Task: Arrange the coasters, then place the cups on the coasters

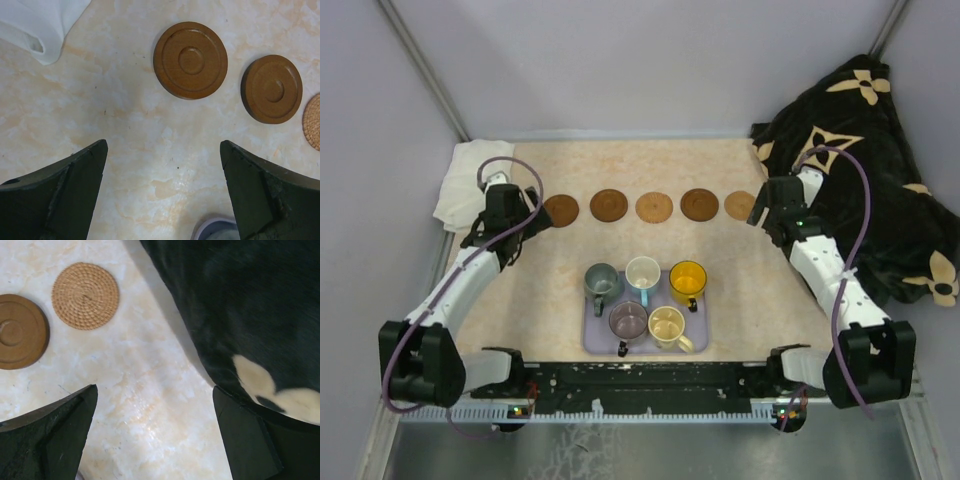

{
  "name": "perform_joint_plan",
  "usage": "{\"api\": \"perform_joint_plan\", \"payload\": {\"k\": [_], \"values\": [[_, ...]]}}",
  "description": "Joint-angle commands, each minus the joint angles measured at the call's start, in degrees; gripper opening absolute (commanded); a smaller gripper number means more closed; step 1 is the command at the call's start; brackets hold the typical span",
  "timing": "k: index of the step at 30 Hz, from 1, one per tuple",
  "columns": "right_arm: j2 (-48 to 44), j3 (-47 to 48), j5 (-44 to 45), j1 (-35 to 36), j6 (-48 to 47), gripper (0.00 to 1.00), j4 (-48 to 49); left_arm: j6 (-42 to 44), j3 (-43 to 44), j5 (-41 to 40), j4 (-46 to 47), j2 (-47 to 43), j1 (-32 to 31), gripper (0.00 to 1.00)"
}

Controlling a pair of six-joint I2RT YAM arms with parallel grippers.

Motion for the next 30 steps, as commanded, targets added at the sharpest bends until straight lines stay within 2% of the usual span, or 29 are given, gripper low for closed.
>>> {"api": "perform_joint_plan", "payload": {"k": [1,6,12,14,22,27,30], "values": [[4.7,3.0,-5.1,-0.2,-4.7,0.99,11.3,0.8,3.4,-0.6,4.1,6.9,0.2,0.99],[15.5,9.2,-7.9,-0.1,-5.2,0.99,12.6,-0.4,8.6,-0.7,4.3,15.9,0.3,1.0],[24.1,14.1,-9.4,0.6,-6.0,0.88,15.1,-0.8,13.7,-2.2,4.5,23.6,0.3,1.0],[27.0,15.5,-9.4,0.6,-6.3,0.84,15.6,-0.4,14.2,-3.4,5.3,25.0,0.3,1.0],[36.4,19.5,-11.4,0.7,-6.7,0.47,16.6,1.0,19.6,-6.4,3.4,31.4,0.3,1.0],[37.9,20.8,-13.1,1.9,-7.3,0.39,16.5,1.3,20.9,-4.0,4.1,33.5,0.3,0.99],[37.7,20.7,-11.1,3.5,-8.7,0.38,17.1,1.4,20.2,-2.6,5.3,33.2,0.3,0.98]]}}
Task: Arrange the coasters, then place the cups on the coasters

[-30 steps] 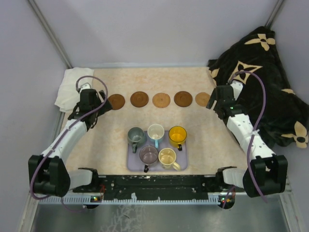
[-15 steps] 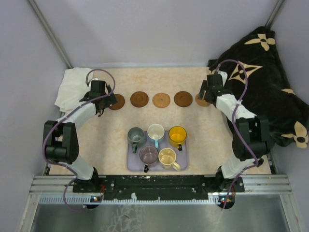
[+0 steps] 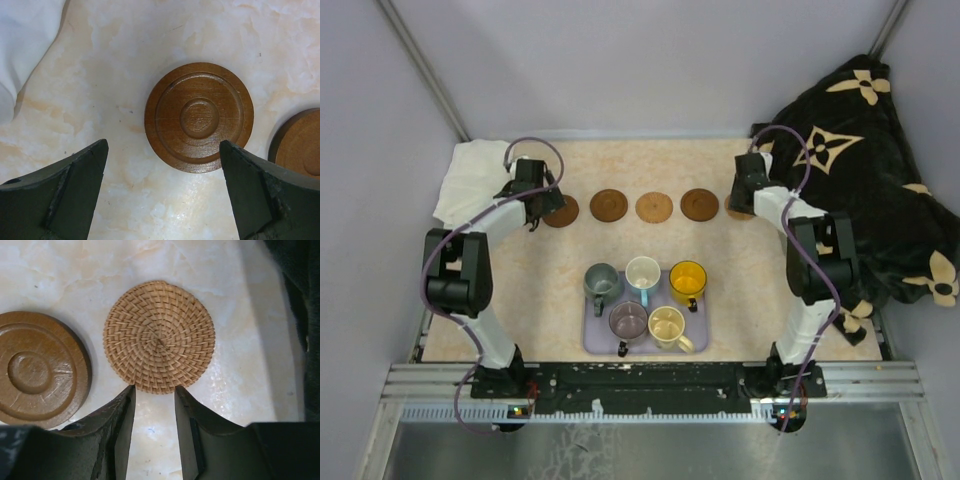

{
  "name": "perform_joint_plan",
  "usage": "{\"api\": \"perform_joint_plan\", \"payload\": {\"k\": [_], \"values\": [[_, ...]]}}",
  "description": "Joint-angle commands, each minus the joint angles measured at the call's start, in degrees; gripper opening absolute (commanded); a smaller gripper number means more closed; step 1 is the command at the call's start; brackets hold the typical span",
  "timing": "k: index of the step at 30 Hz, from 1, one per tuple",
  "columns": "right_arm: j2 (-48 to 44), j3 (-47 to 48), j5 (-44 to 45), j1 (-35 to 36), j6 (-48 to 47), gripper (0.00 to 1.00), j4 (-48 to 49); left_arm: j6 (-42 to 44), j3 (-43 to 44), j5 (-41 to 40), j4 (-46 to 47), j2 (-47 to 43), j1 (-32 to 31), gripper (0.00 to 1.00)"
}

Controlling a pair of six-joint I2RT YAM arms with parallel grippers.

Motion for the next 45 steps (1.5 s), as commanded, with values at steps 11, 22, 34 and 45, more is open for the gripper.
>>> {"api": "perform_joint_plan", "payload": {"k": [11,22,34,45], "values": [[7.1,10.0,3.9,2.6,-2.0,0.37,-1.8,2.0,-1.8,3.9,2.7,-3.7,0.2,0.97],[9.7,10.3,2.4,1.0,0.3,0.37,-1.8,2.0,-3.0,4.5,2.3,-4.6,0.2,0.97],[5.7,9.0,-2.7,0.8,-1.8,0.38,1.6,1.8,-3.2,4.3,2.2,-5.3,0.2,0.98],[-0.5,11.3,-3.5,4.5,-5.4,0.39,2.0,2.8,-4.7,3.9,5.5,-8.2,0.2,0.94]]}}
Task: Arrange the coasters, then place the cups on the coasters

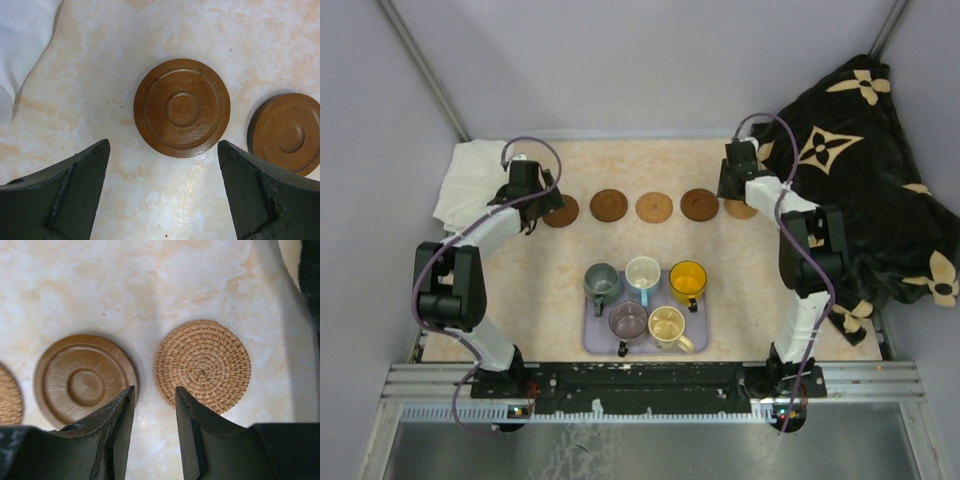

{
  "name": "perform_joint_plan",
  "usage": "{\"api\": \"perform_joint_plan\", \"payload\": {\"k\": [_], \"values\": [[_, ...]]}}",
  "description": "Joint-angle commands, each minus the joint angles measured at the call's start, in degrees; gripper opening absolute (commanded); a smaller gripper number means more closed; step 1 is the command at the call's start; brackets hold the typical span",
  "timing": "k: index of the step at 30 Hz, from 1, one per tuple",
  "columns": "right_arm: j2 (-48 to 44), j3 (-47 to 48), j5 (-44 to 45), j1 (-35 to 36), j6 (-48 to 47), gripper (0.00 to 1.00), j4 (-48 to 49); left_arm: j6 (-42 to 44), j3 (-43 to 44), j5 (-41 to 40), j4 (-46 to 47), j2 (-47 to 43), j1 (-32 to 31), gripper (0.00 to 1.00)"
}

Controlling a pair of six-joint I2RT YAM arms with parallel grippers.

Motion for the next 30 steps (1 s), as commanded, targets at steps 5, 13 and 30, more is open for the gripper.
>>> {"api": "perform_joint_plan", "payload": {"k": [5,13,30], "values": [[-5.0,3.4,-1.3,5.2,-2.5,0.39,1.6,1.3,-0.9,3.7,4.0,-2.9,0.1,0.94],[-2.6,2.1,-1.9,8.2,-2.4,0.39,2.7,6.5,-0.5,11.3,12.2,-0.4,-3.7,0.84],[-2.2,-0.9,-4.3,8.4,-1.3,0.38,5.4,12.1,16.2,11.5,9.3,16.2,-9.3,0.02]]}}
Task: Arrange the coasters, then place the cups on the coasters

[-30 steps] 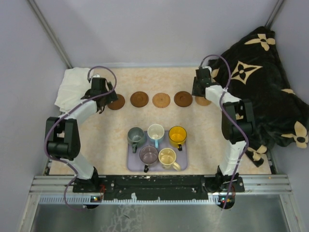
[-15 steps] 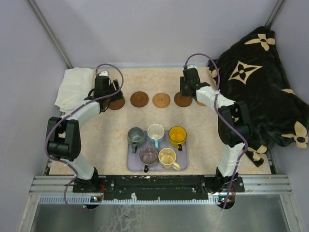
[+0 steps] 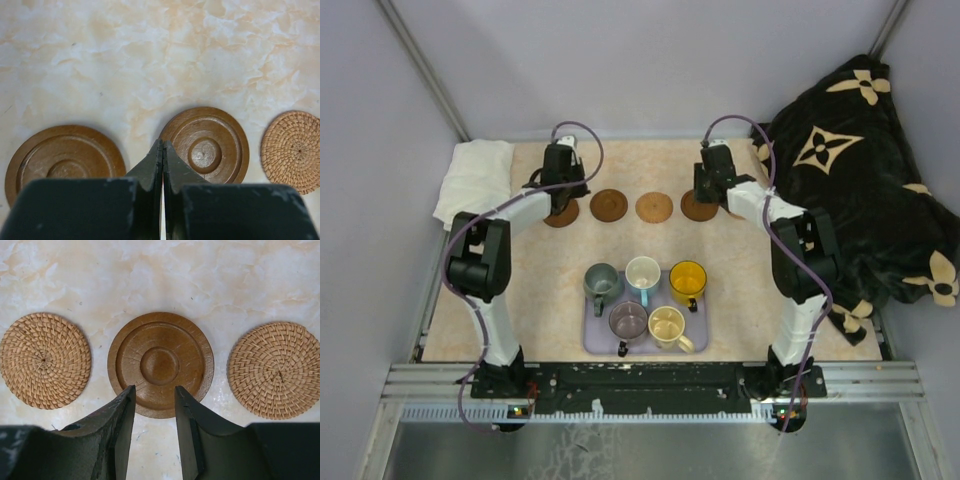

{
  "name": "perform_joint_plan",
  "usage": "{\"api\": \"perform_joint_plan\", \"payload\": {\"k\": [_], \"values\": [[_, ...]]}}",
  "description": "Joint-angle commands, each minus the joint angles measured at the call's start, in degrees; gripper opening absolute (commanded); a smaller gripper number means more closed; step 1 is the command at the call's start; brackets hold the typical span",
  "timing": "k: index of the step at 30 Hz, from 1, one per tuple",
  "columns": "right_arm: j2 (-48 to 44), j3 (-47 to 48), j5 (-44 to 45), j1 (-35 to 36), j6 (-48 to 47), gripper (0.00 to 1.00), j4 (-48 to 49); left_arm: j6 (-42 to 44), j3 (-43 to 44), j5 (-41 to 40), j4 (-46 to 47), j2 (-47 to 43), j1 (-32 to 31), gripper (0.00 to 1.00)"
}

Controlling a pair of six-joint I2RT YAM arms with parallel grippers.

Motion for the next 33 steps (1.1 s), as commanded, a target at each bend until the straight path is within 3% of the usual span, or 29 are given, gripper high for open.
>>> {"api": "perform_joint_plan", "payload": {"k": [1,12,20,23,33], "values": [[0.7,0.5,-0.9,0.3,0.6,0.38,2.7,2.9,4.2,0.5,-0.7,2.5,-2.0,0.02],[4.7,2.5,-1.4,0.5,0.6,0.36,3.0,1.9,7.0,0.9,-1.4,7.6,-2.9,0.0],[6.1,3.2,-1.6,0.5,1.2,0.3,2.8,2.3,6.5,1.7,-1.1,8.6,-4.0,0.0],[6.3,3.2,-1.5,0.5,1.2,0.23,2.7,2.5,6.4,2.0,-1.1,8.8,-4.6,0.0],[6.9,2.9,-1.4,0.5,1.3,0.18,2.8,2.6,5.6,2.6,-1.2,9.4,-6.4,0.0]]}}
